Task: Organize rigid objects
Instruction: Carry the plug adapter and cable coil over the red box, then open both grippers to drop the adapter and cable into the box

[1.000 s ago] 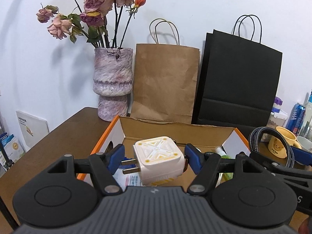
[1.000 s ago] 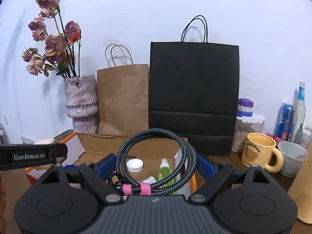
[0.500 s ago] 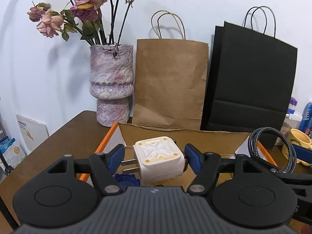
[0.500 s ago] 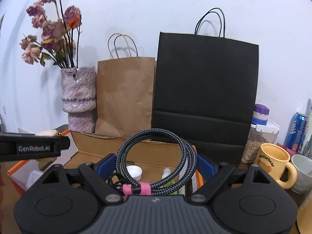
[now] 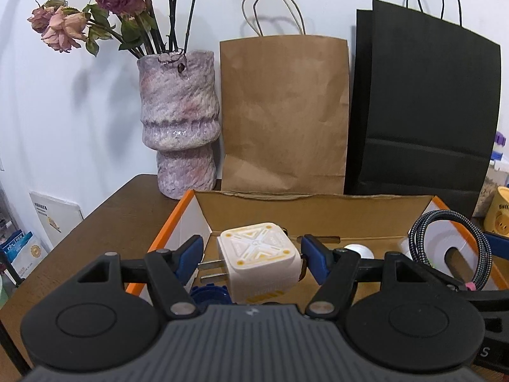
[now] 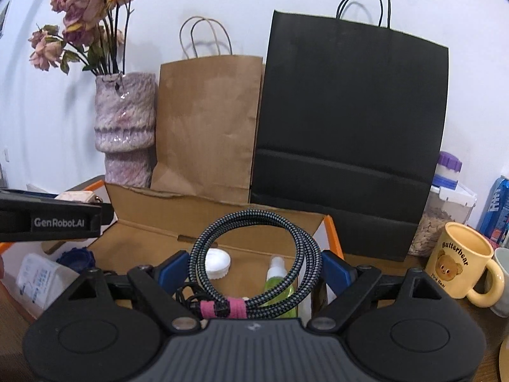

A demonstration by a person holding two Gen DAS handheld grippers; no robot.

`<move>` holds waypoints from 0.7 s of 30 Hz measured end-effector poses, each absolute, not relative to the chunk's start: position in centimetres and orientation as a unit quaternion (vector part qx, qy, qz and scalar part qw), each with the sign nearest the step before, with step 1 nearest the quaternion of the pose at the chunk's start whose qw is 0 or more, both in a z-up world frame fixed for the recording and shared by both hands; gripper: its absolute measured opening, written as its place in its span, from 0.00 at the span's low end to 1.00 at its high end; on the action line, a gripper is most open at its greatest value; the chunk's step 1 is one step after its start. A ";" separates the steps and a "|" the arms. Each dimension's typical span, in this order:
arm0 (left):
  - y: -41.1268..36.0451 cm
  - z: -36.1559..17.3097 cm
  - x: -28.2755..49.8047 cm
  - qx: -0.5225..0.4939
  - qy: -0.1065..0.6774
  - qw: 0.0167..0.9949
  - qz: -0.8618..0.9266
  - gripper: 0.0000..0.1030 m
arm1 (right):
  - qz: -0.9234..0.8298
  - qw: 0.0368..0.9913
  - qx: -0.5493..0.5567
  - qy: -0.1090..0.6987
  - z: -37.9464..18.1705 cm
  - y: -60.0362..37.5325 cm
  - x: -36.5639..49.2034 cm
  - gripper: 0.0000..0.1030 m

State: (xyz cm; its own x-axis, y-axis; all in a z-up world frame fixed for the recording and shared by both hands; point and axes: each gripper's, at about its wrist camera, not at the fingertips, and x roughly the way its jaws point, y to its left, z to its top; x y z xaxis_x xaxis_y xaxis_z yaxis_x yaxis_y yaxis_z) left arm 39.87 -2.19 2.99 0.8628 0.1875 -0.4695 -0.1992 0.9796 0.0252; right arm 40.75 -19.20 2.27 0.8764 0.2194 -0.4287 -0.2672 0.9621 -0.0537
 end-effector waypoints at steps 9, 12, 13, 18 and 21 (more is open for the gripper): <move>-2.5 2.5 39.6 0.005 0.243 0.965 0.097 0.83 | 0.127 0.964 -0.050 0.228 1.7 -19.4 41.2 0.87; -2.6 2.7 39.4 0.009 0.231 0.967 0.109 1.00 | 0.122 0.965 -0.046 0.227 1.7 -19.7 41.2 0.95; -2.6 2.8 39.4 0.009 0.228 0.967 0.110 1.00 | 0.120 0.966 -0.044 0.226 1.8 -19.8 41.2 1.00; -2.3 2.7 39.6 0.003 0.234 0.965 0.115 1.00 | 0.116 0.967 -0.040 0.225 1.9 -19.9 41.2 1.00; -2.2 2.7 39.5 0.001 0.234 0.965 0.119 1.00 | 0.114 0.966 -0.043 0.227 1.8 -19.9 41.2 1.00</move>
